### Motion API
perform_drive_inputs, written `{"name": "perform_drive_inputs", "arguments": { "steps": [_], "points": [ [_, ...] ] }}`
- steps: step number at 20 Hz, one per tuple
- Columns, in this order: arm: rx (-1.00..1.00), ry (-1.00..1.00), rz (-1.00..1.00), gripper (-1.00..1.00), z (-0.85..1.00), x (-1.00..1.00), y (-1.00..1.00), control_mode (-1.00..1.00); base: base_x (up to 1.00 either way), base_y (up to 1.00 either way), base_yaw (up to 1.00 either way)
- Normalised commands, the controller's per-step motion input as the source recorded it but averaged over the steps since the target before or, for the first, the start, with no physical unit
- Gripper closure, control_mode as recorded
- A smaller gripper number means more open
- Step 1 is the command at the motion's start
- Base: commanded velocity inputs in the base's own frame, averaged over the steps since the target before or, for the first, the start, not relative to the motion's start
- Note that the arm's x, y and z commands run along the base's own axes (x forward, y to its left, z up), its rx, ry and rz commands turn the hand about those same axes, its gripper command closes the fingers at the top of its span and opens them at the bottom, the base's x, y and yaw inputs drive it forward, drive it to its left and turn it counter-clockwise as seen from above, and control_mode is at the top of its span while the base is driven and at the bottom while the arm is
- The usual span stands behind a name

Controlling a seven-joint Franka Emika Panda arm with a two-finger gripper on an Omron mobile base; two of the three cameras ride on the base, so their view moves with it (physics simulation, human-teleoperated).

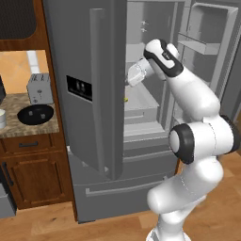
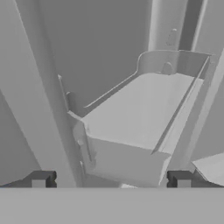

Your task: Grab a lemon wedge from the fridge and one ice cube from the ice bowl, and put them in the glass of lemonade.

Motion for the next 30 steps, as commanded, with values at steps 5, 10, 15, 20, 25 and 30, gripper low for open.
{"name": "perform_drive_inputs", "arguments": {
  "steps": [5,10,15,20,25,30],
  "points": [
    [0.00,0.00,0.09,-1.00,0.00,-0.15,0.85,-1.00,0.00,0.00,0.00],
    [0.00,-0.01,0.12,-1.00,0.00,-0.26,1.00,-1.00,0.00,0.00,0.00],
    [0.00,-0.05,0.12,-1.00,0.00,-0.22,1.00,-1.00,0.00,0.00,0.00],
    [0.00,-0.12,0.08,-1.00,0.00,-0.33,1.00,-1.00,0.00,0.00,0.00],
    [-0.01,-0.09,0.05,-1.00,0.00,-0.53,1.00,-1.00,0.00,0.00,0.00],
    [-0.01,-0.06,0.05,-1.00,0.00,-0.48,1.00,-1.00,0.00,0.00,0.00]
  ]
}}
